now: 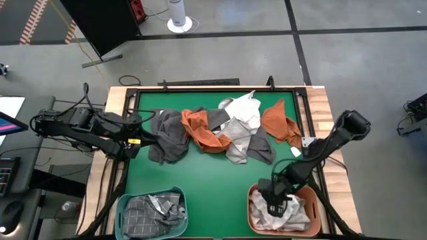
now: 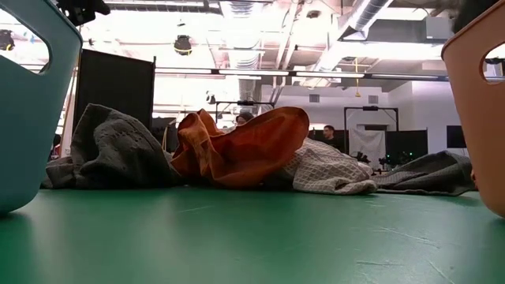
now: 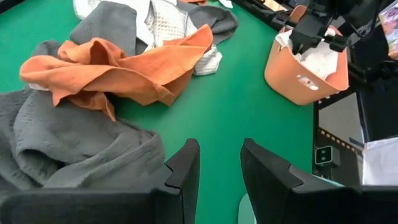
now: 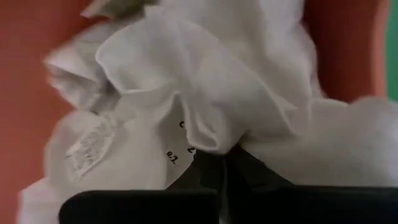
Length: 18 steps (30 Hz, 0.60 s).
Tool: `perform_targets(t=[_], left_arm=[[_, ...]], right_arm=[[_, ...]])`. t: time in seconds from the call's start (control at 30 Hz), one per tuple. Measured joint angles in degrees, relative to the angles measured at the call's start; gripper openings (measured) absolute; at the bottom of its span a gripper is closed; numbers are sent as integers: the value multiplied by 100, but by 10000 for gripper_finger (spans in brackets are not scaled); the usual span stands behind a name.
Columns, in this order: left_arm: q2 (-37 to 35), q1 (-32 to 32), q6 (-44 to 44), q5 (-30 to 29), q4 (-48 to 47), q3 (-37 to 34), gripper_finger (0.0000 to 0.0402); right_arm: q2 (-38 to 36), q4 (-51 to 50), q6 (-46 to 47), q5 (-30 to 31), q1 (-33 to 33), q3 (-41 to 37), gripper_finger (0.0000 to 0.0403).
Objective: Sort towels by color in basket
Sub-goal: Put the bottom white towel into the orange bin
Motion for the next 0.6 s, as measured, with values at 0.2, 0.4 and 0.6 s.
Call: perform_targets(t=[0.2,0.4,0.6], left_arm=[[0,0,15,0,-112,0,110],[2,0,104,-2,-127,0,110],[0,0,109,-2,-127,0,110]], right_arm=[[377,-366,-6,-394,262,9,34],[709,-895,76,-512,350,27,34],[751,-986,-317,-516,124,9,37]])
